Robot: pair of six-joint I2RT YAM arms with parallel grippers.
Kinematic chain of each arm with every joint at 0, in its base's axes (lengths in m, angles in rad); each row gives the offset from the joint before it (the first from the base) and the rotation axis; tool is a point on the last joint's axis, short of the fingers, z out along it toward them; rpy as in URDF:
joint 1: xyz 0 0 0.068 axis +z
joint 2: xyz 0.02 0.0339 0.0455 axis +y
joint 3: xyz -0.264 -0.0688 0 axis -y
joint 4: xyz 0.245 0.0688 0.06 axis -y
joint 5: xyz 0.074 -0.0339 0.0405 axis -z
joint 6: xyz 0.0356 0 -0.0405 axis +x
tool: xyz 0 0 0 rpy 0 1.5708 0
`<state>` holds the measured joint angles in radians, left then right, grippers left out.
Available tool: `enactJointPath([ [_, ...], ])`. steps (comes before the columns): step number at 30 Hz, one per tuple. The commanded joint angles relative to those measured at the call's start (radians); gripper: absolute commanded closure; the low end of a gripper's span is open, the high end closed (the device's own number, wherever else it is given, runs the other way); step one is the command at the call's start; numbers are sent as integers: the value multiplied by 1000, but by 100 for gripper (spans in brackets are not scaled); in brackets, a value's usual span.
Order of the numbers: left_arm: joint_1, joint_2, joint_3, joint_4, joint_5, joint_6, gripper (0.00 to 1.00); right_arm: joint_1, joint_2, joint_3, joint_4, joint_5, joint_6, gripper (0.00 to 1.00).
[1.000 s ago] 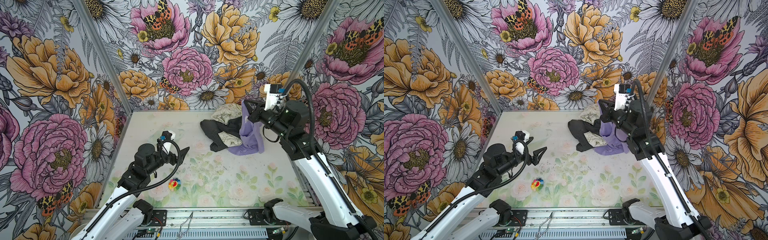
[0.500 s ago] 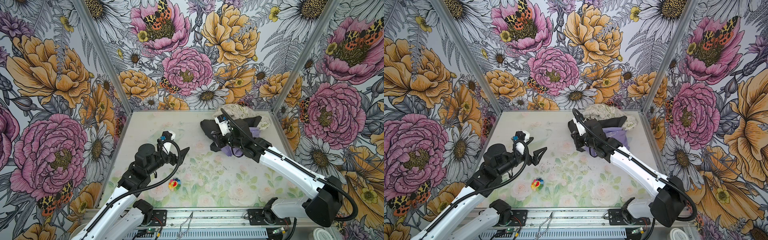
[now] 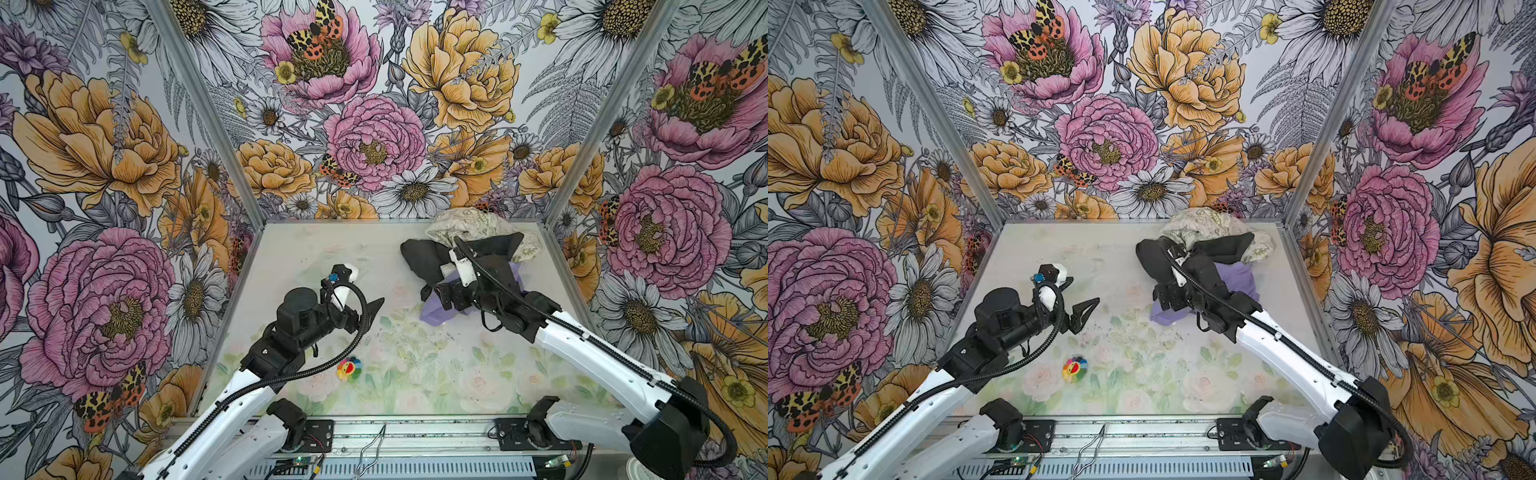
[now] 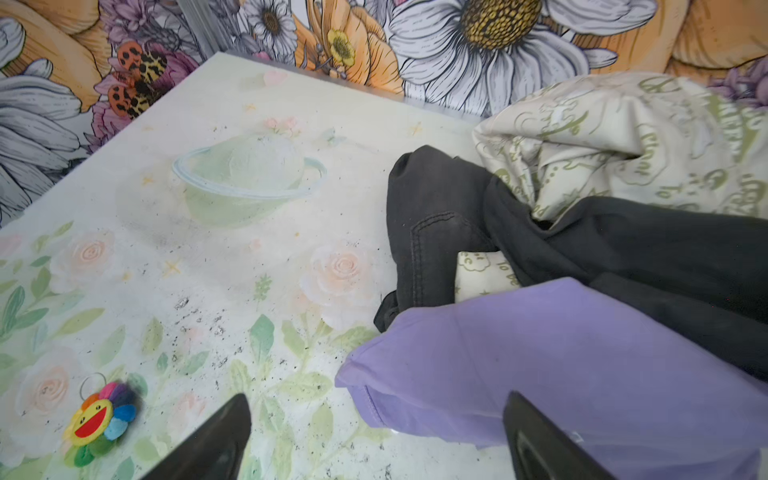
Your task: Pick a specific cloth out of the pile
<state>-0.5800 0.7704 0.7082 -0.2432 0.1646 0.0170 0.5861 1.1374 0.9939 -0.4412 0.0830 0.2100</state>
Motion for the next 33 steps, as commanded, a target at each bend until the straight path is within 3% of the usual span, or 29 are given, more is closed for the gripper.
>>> enactJointPath([
  [1, -44, 51, 42, 2, -41, -45, 1, -49, -74, -26, -2, 64, 21, 4],
  [8, -211, 249, 120, -13, -180, -49, 3, -196, -218, -83, -28, 90, 78, 4],
  [13, -287, 440, 218, 21, -188, -38, 4, -276, -285, -111, -44, 67, 109, 4],
  [18, -319, 650, 319, 143, -160, -41, 5, -309, -325, -126, -54, 68, 127, 4],
  [22, -333, 840, 475, 126, -158, -33, 8, -331, -334, -128, -59, 55, 140, 4],
  [33, -336, 1245, 794, 115, -271, -12, 21, -367, -382, -141, -64, 53, 150, 4],
])
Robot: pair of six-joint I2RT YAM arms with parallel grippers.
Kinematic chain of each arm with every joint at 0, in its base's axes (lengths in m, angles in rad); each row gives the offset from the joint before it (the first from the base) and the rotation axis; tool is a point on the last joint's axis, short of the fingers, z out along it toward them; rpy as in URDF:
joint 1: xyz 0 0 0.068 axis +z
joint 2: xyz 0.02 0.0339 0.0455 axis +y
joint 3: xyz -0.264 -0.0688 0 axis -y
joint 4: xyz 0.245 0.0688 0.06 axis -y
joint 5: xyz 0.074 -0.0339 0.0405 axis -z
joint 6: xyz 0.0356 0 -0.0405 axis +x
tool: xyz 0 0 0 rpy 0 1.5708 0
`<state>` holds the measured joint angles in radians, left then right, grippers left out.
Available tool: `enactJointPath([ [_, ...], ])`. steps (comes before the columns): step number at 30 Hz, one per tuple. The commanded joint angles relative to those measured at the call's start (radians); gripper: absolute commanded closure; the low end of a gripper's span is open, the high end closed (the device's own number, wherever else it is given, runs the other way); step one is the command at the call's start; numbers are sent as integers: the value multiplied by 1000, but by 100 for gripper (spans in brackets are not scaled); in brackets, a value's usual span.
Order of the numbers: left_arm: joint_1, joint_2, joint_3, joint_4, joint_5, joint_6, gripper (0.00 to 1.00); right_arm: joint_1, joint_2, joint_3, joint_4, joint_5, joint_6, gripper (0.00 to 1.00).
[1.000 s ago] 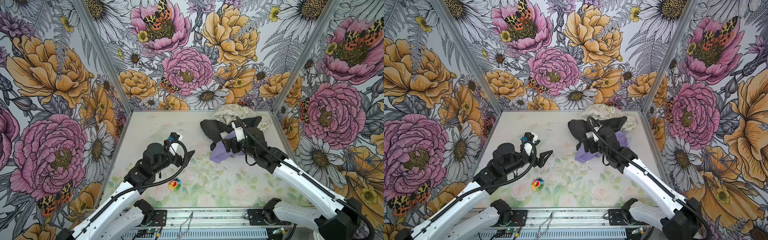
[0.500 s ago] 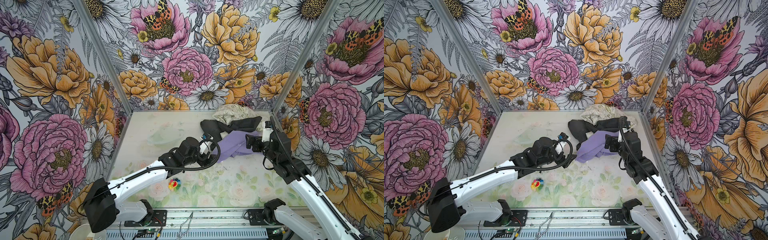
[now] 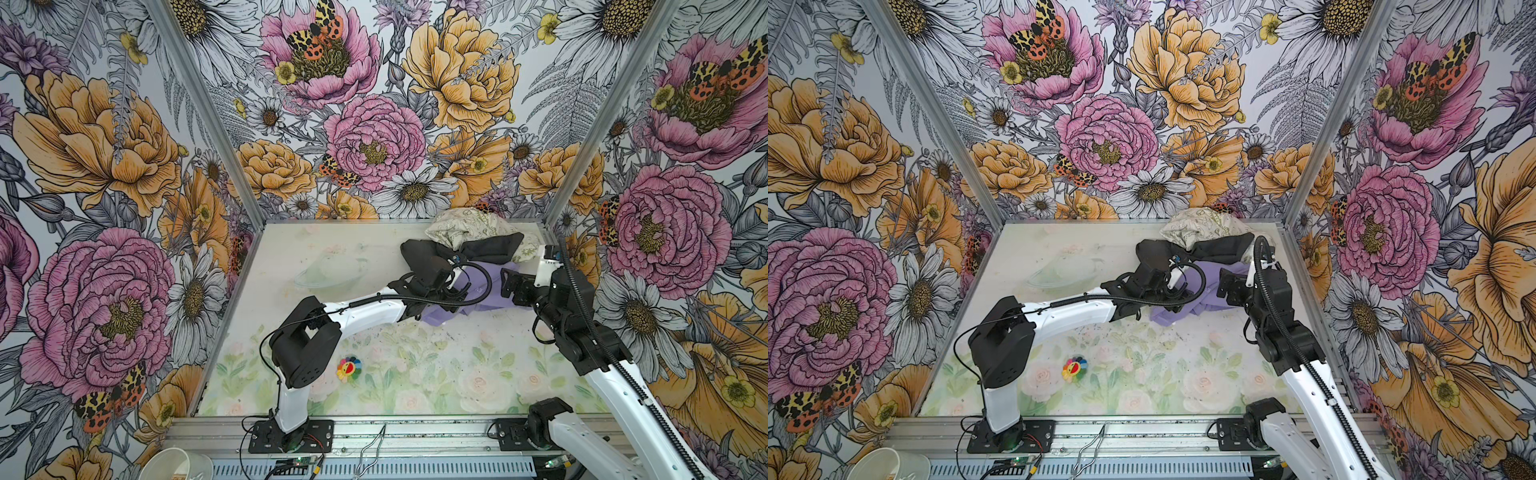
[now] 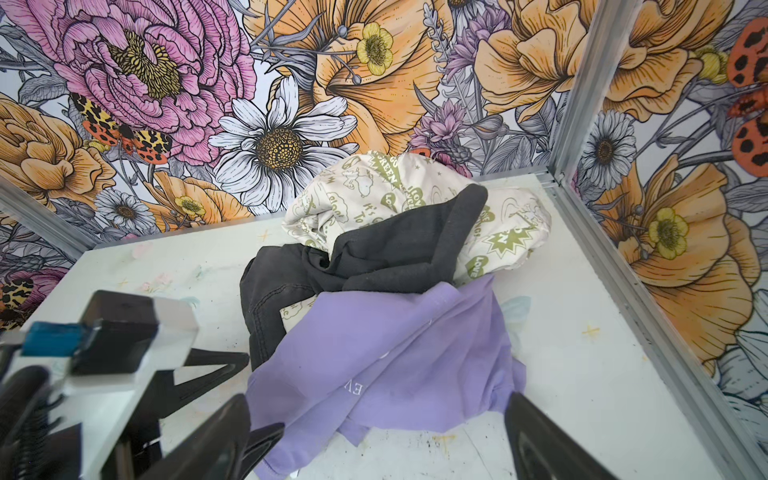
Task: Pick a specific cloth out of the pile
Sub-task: 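Grasp the lavender shirt with the left gripper while the right gripper releases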
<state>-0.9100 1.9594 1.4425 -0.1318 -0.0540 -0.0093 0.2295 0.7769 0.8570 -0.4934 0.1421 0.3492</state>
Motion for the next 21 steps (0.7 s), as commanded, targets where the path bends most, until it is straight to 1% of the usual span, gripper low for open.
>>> enactJointPath([
  [1, -6, 89, 87, 2, -63, 14, 23, -14, -27, -6, -11, -7, 11, 4],
  [2, -5, 113, 108, 3, -67, 14, 25, -16, -31, -7, -11, -7, 11, 4],
  [5, -6, 182, 168, 2, -82, 14, 39, -24, -43, -14, -12, -8, 11, 4],
  [9, -6, 220, 211, 3, -108, 12, 74, -35, -56, -22, -11, -12, 3, 4],
  [12, -10, 180, 204, 8, -108, 13, 92, -43, -64, -29, -11, -17, 0, 4],
  [14, -15, 130, 182, 19, -104, 22, 99, -47, -67, -35, -11, -18, -1, 4],
  [15, -18, 97, 163, 29, -105, 27, 100, -50, -70, -39, -11, -19, -2, 4],
  [18, -23, -3, 104, 60, -108, 37, 100, -56, -72, -48, -11, -21, -7, 4],
  [21, -23, -101, 56, 82, -78, 41, 100, -61, -76, -52, -11, -26, -8, 4],
])
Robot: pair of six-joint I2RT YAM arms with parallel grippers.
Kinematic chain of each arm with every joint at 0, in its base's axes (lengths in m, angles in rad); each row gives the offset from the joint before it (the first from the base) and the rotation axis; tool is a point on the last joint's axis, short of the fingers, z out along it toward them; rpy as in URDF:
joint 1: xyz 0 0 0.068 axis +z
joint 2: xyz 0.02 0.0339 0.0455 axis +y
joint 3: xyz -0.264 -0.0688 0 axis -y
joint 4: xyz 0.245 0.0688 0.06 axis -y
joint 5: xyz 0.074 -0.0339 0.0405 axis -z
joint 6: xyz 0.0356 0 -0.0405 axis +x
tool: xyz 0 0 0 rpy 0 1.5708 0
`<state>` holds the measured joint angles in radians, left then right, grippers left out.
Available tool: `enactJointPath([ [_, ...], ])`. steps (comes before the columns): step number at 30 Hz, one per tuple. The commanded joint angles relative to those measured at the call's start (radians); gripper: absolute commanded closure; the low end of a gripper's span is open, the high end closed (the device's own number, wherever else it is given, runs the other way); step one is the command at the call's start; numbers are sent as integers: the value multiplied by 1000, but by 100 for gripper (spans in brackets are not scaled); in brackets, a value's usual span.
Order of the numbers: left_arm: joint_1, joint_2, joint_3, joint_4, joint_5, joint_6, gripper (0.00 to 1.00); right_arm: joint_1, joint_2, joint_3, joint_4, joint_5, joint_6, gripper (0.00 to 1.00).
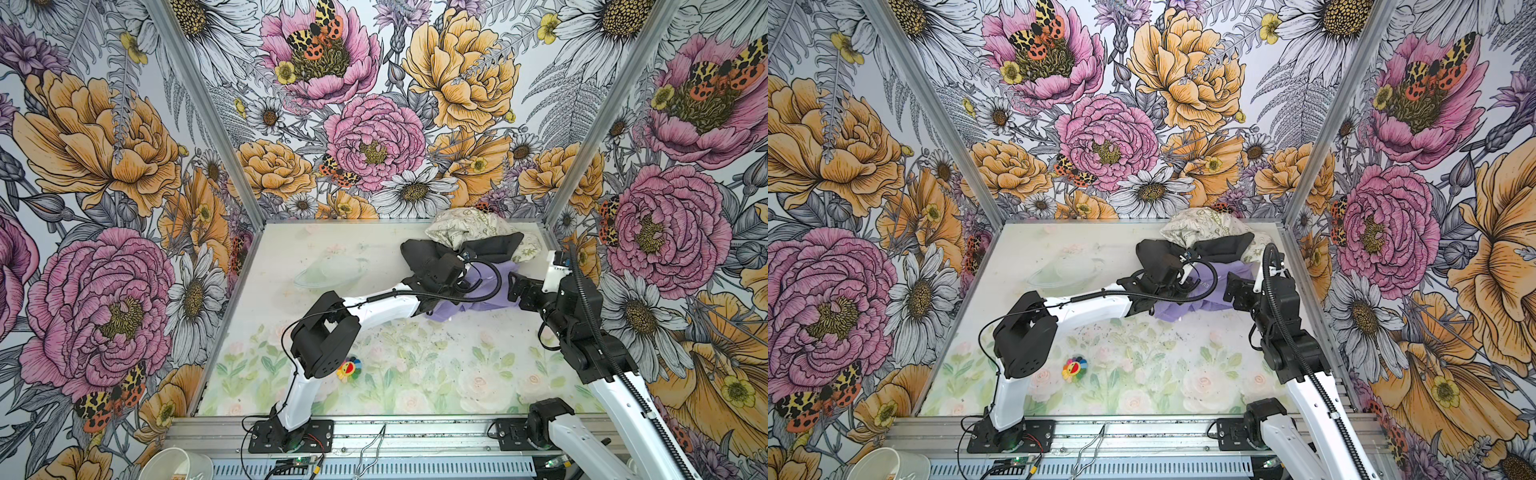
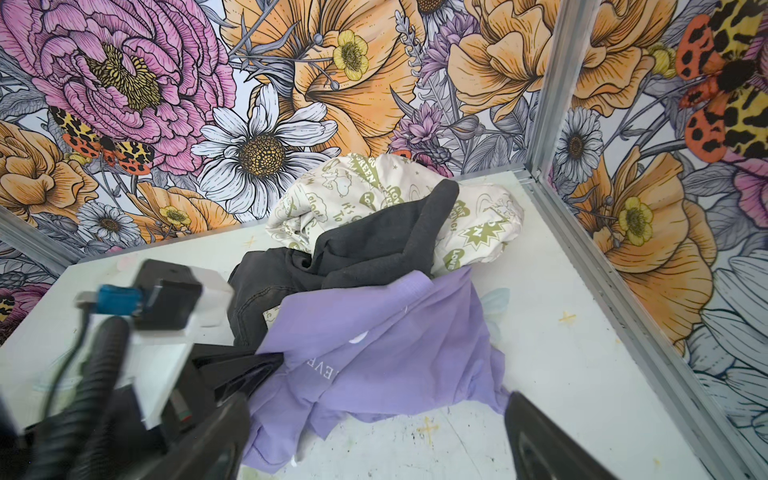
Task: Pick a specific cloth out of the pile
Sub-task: 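Grasp the lavender shirt with the left gripper while the right gripper releases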
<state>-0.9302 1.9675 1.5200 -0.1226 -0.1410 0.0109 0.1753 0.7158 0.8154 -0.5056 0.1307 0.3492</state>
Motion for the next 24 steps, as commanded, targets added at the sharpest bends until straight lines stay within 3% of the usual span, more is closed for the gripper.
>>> enactJointPath([
  [1, -3, -135, -29, 71, 14, 23, 100, -8, -17, -10, 1, -15, -10, 4],
  [10, 5, -379, -59, 56, 20, 59, 100, -14, -43, -15, -2, -19, -14, 4],
  [24, 64, -620, 17, -176, -18, 115, 100, -16, -60, -7, -5, -33, -7, 5],
])
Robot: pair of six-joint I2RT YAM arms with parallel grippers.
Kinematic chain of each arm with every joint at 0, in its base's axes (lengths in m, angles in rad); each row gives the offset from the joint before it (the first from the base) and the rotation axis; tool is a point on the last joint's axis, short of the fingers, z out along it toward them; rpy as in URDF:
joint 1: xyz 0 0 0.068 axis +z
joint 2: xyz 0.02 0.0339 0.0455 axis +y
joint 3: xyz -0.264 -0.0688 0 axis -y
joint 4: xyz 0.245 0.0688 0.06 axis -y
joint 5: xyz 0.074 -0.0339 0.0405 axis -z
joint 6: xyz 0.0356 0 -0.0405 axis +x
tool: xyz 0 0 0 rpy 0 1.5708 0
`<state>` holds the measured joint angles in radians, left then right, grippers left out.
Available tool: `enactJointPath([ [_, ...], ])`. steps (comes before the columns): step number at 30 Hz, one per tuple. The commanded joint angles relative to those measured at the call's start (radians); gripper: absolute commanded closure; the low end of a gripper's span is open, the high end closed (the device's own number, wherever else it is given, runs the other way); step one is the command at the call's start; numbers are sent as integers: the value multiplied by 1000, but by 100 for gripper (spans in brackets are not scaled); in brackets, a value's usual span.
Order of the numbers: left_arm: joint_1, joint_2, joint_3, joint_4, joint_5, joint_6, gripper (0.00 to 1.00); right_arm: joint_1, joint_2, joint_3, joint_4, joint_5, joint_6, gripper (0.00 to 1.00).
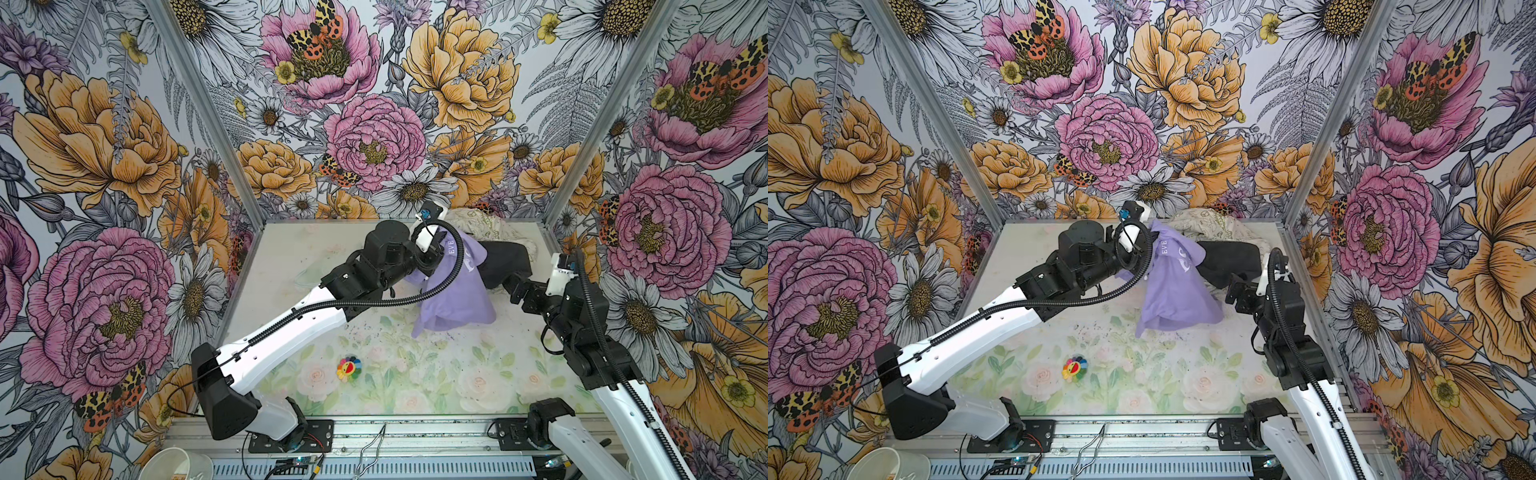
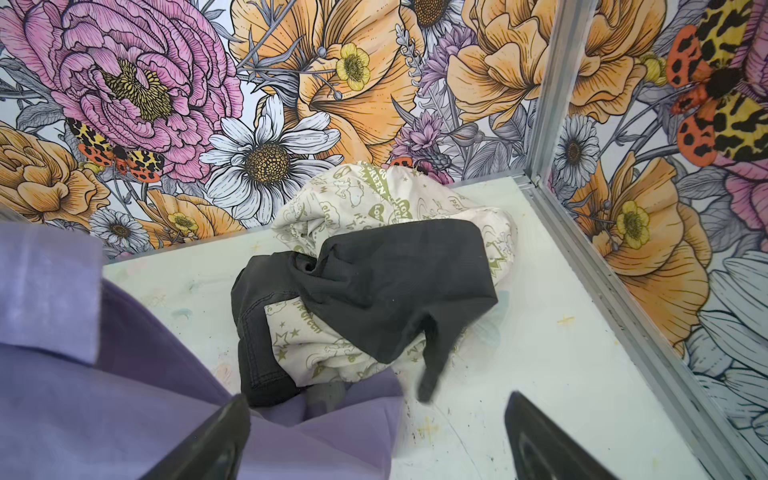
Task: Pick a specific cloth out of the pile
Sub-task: 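Grasp the lavender shirt with the left gripper while the right gripper releases, then carry the lavender shirt with the left gripper away from the pile and lower it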
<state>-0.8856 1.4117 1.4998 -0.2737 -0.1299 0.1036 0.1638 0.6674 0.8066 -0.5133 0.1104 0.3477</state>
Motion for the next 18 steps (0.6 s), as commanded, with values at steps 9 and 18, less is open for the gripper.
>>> enactJointPath([
  [9, 124, -216, -4, -78, -72, 21, 100, -6, -6, 5, 2, -41, -9, 4],
  [18, 306, -268, 7, -145, -52, 0, 100, -4, 4, 14, 2, -61, -4, 4],
])
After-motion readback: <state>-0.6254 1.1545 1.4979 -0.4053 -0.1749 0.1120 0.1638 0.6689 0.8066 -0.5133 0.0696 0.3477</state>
